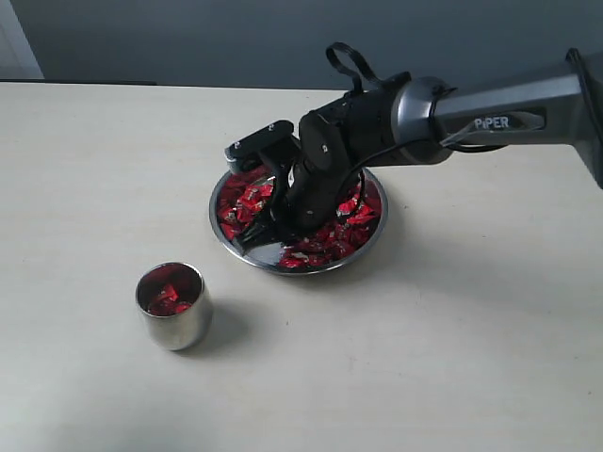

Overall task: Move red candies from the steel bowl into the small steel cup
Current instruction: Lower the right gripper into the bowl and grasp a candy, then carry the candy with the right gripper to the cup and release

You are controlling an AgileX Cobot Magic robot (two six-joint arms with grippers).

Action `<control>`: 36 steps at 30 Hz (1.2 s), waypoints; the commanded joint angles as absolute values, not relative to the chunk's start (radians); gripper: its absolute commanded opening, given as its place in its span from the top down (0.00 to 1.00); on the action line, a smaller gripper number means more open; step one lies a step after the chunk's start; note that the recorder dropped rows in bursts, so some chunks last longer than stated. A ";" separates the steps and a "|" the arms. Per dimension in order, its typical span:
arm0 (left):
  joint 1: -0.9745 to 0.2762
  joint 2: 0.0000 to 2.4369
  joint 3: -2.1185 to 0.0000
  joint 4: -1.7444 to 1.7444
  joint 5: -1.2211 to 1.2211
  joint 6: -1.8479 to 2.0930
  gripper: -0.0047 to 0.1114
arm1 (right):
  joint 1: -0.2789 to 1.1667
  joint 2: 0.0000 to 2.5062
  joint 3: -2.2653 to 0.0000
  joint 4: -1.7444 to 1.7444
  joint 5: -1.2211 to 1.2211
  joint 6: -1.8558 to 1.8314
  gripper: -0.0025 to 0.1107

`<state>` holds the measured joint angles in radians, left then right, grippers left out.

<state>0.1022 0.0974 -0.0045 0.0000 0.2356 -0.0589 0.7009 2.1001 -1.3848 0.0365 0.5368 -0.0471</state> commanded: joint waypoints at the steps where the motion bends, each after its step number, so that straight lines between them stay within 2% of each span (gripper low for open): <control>1: 0.097 0.093 0.000 0.000 0.233 -0.061 0.96 | 0.695 2.027 -1.382 0.032 0.489 -0.049 0.98; 9: 0.097 0.093 0.000 0.000 0.233 -0.061 0.96 | 0.709 1.932 -1.382 0.210 0.499 -0.073 0.98; 16: 0.097 0.093 0.000 0.000 0.233 -0.061 0.96 | 0.802 1.913 -1.382 0.428 0.550 -0.306 0.98; 27: 0.097 0.093 0.000 0.000 0.233 -0.061 0.96 | 0.908 1.913 -1.382 0.431 0.560 -0.360 0.98; 29: 0.097 0.093 0.000 0.000 0.233 -0.061 0.96 | 0.908 1.913 -1.382 0.435 0.562 -0.370 0.95; 33: 0.097 0.093 0.000 0.000 0.233 -0.061 0.96 | 0.908 1.913 -1.382 0.435 0.569 -0.373 0.77; 36: 0.097 0.093 0.000 0.000 0.233 -0.061 0.96 | 0.908 1.913 -1.382 0.435 0.570 -0.373 0.71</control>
<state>0.1022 0.0974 -0.0045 0.0000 0.2356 -0.0589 0.9090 1.9241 -1.3848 0.4327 0.5634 -0.3617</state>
